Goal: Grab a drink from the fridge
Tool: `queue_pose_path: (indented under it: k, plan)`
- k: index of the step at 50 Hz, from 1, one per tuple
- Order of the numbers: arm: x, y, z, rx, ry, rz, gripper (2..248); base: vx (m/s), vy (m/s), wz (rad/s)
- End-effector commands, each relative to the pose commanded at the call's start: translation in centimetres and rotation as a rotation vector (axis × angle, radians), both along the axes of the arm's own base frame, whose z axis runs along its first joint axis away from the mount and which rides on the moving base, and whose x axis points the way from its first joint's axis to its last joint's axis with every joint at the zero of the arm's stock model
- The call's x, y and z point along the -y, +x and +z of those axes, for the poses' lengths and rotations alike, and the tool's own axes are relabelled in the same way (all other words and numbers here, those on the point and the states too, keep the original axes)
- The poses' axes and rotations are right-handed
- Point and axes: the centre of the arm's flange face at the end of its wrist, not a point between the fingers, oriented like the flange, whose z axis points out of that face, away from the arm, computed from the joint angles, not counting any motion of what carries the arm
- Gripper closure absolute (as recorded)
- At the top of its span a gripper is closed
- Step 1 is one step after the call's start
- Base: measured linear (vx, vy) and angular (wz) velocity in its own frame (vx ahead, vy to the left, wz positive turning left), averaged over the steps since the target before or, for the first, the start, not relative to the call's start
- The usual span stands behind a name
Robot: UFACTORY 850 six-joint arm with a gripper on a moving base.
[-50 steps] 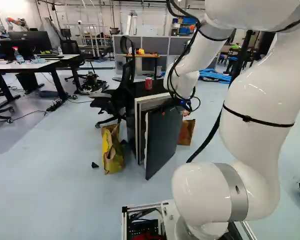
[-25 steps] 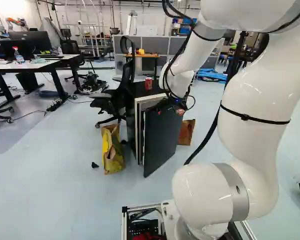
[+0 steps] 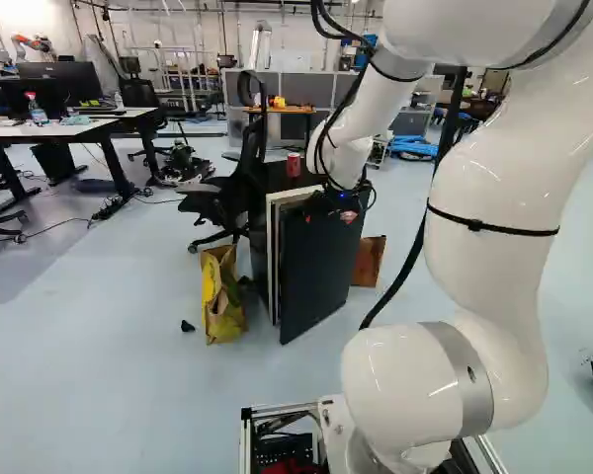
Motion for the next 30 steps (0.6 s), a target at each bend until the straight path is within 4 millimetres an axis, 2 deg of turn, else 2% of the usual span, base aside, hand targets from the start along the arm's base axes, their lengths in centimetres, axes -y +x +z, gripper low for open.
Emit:
queue_pose_path:
  k: [30]
  plan:
    - [-1.9, 2.9, -0.1, 0.014, 0.0, 0.039, 3, 0.0, 0.0, 0.0]
